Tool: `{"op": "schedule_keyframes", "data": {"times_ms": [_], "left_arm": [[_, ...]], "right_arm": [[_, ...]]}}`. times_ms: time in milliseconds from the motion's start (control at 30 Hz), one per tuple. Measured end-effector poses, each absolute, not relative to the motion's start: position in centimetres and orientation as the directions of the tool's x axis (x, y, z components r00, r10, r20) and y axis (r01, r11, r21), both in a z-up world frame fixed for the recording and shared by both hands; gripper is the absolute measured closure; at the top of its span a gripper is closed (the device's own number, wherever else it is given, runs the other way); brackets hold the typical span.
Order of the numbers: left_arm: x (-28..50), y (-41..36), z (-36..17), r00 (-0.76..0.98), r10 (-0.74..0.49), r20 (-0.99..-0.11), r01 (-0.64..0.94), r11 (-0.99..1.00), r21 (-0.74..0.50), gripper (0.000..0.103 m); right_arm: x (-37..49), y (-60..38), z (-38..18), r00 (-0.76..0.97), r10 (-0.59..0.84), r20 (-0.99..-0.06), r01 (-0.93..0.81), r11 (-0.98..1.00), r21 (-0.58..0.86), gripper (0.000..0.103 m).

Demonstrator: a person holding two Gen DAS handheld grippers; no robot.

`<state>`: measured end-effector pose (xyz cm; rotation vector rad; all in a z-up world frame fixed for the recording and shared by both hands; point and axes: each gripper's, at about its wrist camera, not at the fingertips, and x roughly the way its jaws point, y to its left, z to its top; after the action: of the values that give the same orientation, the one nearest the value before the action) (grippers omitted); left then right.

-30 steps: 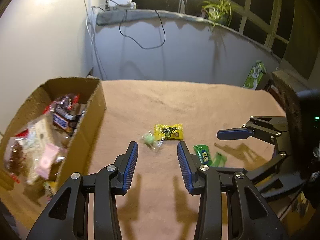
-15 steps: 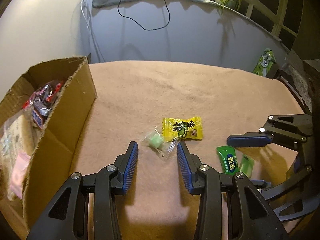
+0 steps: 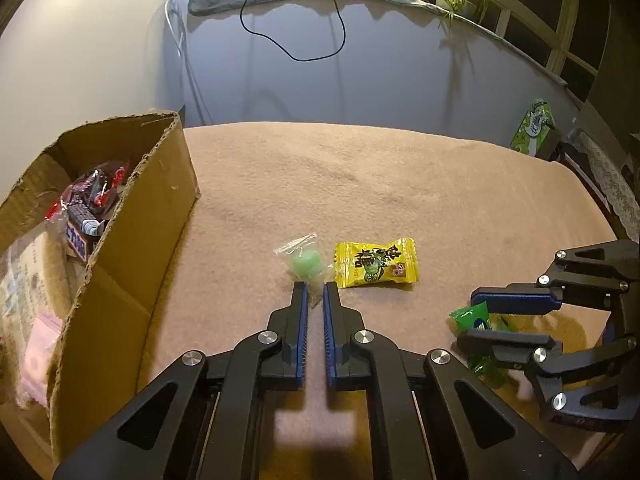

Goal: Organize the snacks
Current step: 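Grasp the dark green packet with the right tool while the left grasps the clear-wrapped green candy, then carry the green packet into the box with the right tool while the left carries the green candy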

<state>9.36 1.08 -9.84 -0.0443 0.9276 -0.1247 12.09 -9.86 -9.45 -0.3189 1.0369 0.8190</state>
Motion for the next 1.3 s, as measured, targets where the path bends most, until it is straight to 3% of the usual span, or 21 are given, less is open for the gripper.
{"op": "schedule_keyframes", "data": {"times_ms": [433,567,667,700,867,933,1000,1300], "left_arm": [[8.9,0.5,-9.1,0.618,-0.078,-0.782,0.078,0.996,-0.037,0.096],[9.1,0.8,-8.8,0.623,-0.060,-0.780,0.057,0.998,-0.031,0.082],[9.6,0.9,-8.8,0.625,-0.032,-0.780,0.029,0.999,-0.017,0.053],[9.8,0.9,-9.0,0.623,-0.020,-0.782,0.022,1.000,-0.009,0.051],[11.2,0.3,-9.9,0.594,-0.035,-0.803,0.057,0.998,-0.002,0.051],[11.5,0.3,-10.1,0.591,-0.042,-0.805,0.065,0.998,-0.004,0.058],[11.5,0.1,-10.0,0.594,-0.054,-0.803,0.079,0.997,-0.009,0.076],[10.0,0.1,-9.6,0.615,-0.063,-0.786,0.079,0.997,-0.018,0.080]], "right_arm": [[12.7,-11.1,-9.6,0.240,0.499,-0.833,-0.699,0.684,0.208,0.079],[12.7,-11.2,-9.6,0.237,0.508,-0.828,-0.701,0.680,0.216,0.079],[12.7,-11.2,-9.6,0.232,0.514,-0.826,-0.703,0.675,0.223,0.079],[12.7,-11.3,-9.6,0.229,0.515,-0.826,-0.703,0.675,0.226,0.079],[12.7,-11.4,-9.6,0.220,0.517,-0.827,-0.704,0.671,0.232,0.079],[12.8,-11.4,-9.6,0.220,0.517,-0.827,-0.703,0.672,0.233,0.079],[12.8,-11.3,-9.6,0.223,0.516,-0.827,-0.701,0.675,0.231,0.079],[12.4,-11.5,-8.5,0.263,0.510,-0.819,-0.682,0.699,0.216,0.079]]}}
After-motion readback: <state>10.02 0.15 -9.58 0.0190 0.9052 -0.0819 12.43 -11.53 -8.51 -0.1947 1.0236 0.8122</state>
